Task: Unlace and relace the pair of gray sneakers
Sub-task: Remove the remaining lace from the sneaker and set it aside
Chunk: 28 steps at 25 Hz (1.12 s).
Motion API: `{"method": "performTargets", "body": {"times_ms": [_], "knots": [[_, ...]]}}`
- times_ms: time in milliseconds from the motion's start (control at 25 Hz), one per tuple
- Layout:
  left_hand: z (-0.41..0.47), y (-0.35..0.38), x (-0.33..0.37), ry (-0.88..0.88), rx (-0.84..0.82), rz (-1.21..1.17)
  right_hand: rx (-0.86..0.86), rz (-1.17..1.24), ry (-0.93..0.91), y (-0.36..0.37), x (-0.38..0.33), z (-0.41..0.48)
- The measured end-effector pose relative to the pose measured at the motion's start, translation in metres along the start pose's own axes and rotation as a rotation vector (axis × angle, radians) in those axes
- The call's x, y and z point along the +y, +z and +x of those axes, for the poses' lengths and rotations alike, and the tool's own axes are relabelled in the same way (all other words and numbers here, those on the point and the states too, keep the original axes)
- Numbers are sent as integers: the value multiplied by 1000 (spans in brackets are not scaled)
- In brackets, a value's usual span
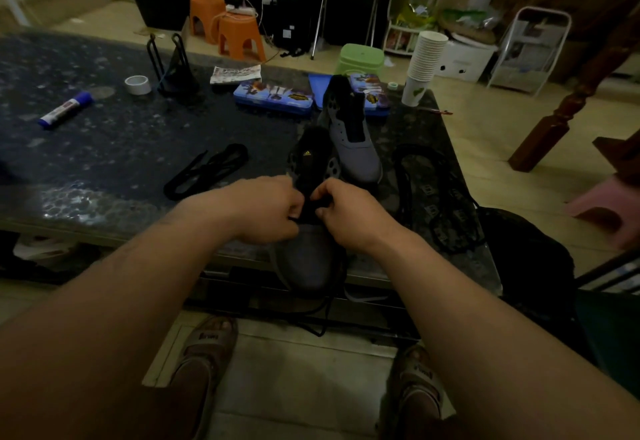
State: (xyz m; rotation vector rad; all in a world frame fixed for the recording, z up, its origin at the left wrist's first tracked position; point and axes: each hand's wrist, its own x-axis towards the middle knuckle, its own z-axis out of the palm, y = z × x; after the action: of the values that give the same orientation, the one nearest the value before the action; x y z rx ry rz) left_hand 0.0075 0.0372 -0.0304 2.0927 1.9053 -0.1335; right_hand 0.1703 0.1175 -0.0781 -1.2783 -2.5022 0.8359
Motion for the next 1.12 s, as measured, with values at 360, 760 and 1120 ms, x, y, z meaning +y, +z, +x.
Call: {"method": "performTargets", "body": {"times_ms": [360, 760, 1120], "knots": [[-50, 0, 0, -57, 279, -265, -10, -81, 9, 3, -1, 2], [-30, 32, -11, -267, 440, -593, 35, -47, 50, 0, -10, -11], [-92, 31, 10, 42, 210, -1343, 329, 84, 197, -5, -50, -38]]}}
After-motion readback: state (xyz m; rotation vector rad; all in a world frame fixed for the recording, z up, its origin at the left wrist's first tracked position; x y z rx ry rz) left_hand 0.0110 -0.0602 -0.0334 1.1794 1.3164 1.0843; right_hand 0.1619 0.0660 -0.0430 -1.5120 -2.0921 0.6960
